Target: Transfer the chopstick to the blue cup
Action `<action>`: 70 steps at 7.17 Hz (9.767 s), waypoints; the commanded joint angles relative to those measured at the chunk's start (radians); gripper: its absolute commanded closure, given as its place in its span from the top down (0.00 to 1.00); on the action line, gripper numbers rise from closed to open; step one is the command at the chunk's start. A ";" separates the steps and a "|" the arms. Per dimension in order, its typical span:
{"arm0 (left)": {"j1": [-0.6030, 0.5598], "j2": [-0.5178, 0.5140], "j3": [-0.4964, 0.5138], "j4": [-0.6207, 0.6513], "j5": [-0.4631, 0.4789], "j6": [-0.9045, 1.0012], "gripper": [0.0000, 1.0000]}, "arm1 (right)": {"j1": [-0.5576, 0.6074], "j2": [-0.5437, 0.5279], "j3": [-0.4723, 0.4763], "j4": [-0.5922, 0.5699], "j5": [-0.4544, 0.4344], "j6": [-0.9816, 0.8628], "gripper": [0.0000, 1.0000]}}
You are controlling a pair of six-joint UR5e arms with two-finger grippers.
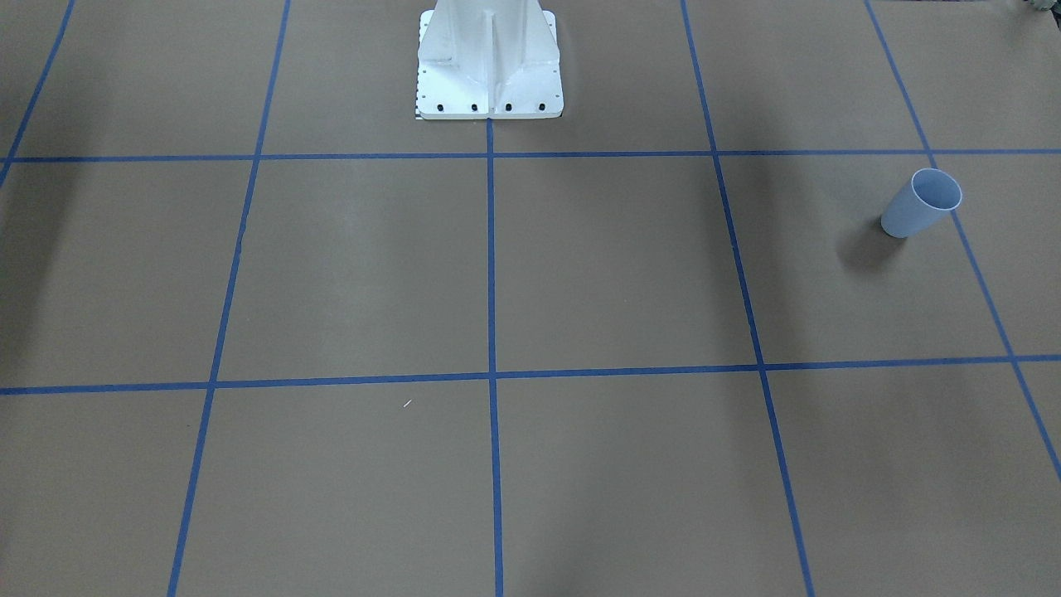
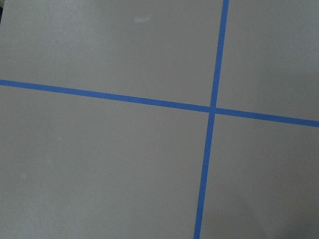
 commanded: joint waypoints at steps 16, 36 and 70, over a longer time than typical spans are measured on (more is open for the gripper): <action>0.448 0.245 0.037 -0.615 -0.065 -0.499 0.73 | -0.023 -0.002 0.004 0.002 0.008 0.002 1.00; 0.926 -0.985 0.385 -0.077 0.185 -1.243 0.00 | -0.043 0.018 0.012 0.011 0.045 -0.003 1.00; 0.683 -0.704 0.016 -0.031 0.102 -1.079 0.98 | 0.035 0.215 -0.292 -0.362 0.213 -0.009 0.00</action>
